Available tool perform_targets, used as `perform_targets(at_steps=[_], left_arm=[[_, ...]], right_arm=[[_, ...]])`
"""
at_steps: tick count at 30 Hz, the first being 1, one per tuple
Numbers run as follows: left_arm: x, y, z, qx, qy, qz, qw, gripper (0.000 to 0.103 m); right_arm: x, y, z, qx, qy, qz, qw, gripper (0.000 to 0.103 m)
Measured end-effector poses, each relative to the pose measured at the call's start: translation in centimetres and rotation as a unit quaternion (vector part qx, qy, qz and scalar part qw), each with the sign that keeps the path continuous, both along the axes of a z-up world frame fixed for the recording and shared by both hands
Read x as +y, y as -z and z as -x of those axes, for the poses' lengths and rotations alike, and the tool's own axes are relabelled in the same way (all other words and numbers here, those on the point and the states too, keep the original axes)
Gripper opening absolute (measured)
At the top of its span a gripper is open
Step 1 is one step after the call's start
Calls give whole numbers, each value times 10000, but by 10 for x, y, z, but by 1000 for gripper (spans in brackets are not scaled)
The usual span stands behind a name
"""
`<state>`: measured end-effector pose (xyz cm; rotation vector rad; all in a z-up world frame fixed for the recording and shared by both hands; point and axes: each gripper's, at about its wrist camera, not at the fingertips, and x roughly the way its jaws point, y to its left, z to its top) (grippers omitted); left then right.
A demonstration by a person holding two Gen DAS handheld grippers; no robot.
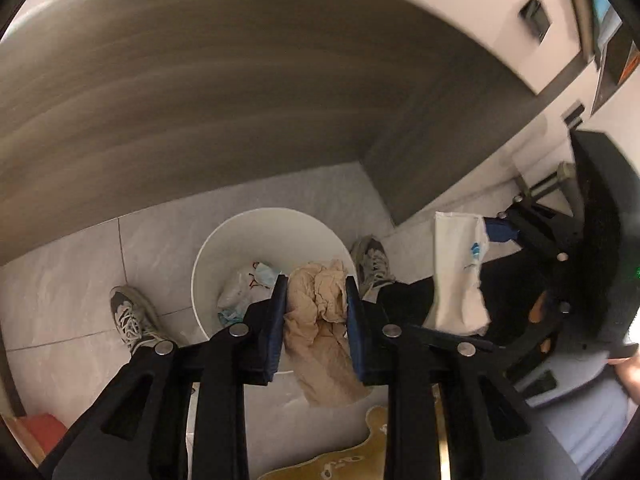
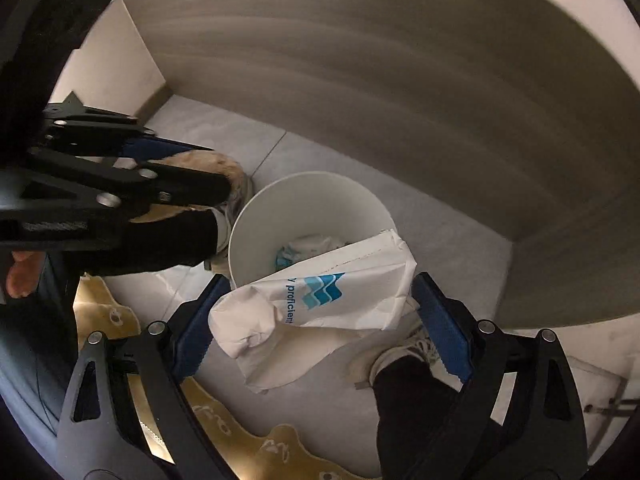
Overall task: Collect trash
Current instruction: 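Open both grippers to drop the tissues into the bin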
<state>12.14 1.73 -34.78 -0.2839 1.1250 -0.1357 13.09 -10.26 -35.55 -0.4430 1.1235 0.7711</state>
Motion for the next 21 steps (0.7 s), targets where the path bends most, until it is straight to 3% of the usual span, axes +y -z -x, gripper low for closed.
perform_targets(at_steps=[4, 6, 7, 8, 21], left_arm=[[-6, 14, -15, 140, 140, -62, 9998, 29], [-4, 17, -17, 163, 150, -91, 9997, 49], [-3, 17, -18, 153, 116, -165, 9997, 76], [-2, 18, -16, 128, 47, -250, 9996, 95], [46, 18, -16, 145, -827, -355, 9958, 97]], right_arm=[[-1, 8, -8, 168, 53, 19, 9998, 88], [5, 13, -17, 245, 36, 47, 9997, 88], [6, 15, -18, 269, 28, 63, 9996, 88], [12, 18, -21, 298, 16, 85, 9995, 88], [28, 43, -34, 477, -66, 292, 9984, 88]])
